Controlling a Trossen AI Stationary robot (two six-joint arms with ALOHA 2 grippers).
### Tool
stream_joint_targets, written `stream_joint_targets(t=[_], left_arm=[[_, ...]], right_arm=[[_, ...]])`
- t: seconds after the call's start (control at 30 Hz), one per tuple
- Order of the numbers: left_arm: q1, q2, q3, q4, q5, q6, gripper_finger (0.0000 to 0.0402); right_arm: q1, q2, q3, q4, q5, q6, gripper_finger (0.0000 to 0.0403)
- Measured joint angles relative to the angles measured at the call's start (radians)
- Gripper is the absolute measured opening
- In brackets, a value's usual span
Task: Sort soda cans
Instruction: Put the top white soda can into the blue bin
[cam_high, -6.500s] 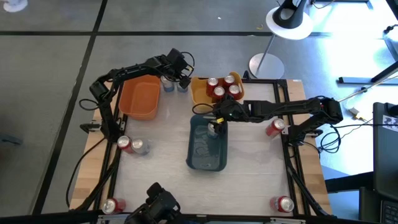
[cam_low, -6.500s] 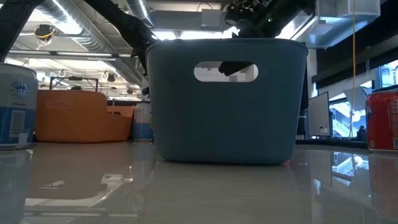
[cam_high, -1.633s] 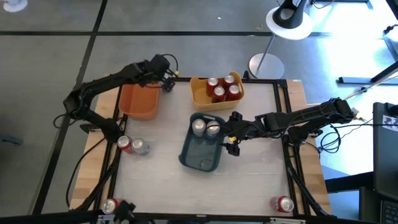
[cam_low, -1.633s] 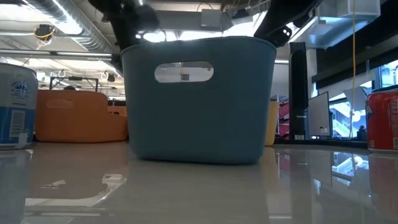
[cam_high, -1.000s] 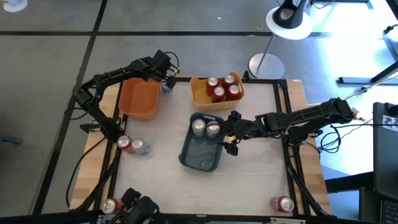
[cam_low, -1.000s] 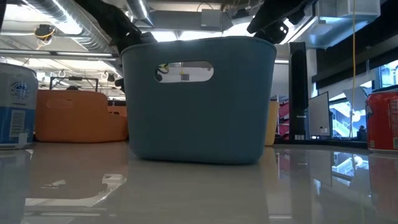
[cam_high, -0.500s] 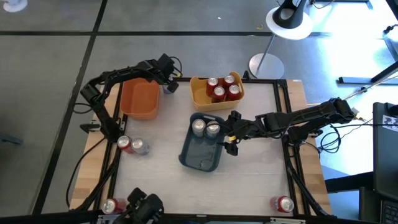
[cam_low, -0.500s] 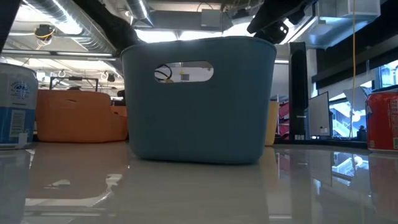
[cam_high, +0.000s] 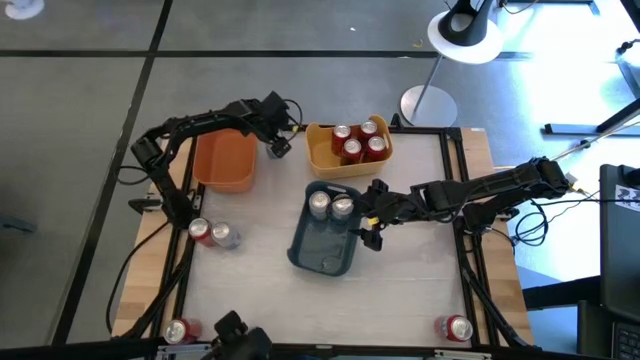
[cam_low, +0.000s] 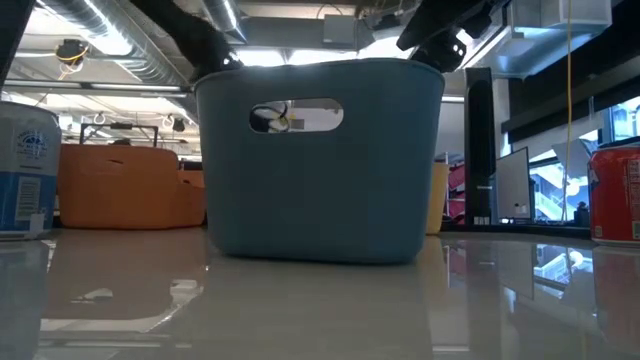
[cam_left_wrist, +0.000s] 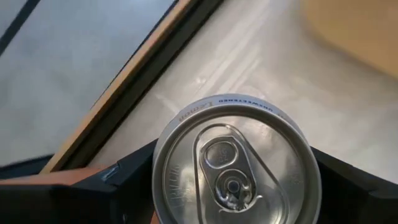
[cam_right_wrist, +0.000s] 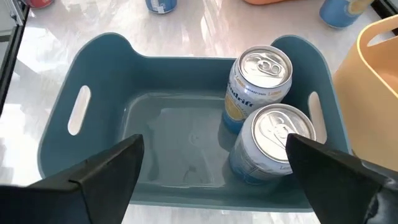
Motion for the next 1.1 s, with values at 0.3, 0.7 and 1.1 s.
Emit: stream_joint_targets(t=[0.3,0.7,1.1], left_arm=[[-0.172,-0.168,0.056,-0.074,-0.012,-0.046,0.0292],[-0.479,-0.412,0.067,-0.095,0.142,-0.138,0.0292],[-0.675,-0.416,0.067,0.069,0.154,-0.093,0.0292]], right_arm=[[0.0,0.0,0.0,-0.002,0.092,0.031,0.0388],[-0.007,0.0,0.001,0.165,0.216,-0.037,0.0153],[-0.015,0.133,0.002,0.483,0.147,-0.187,0.0029]])
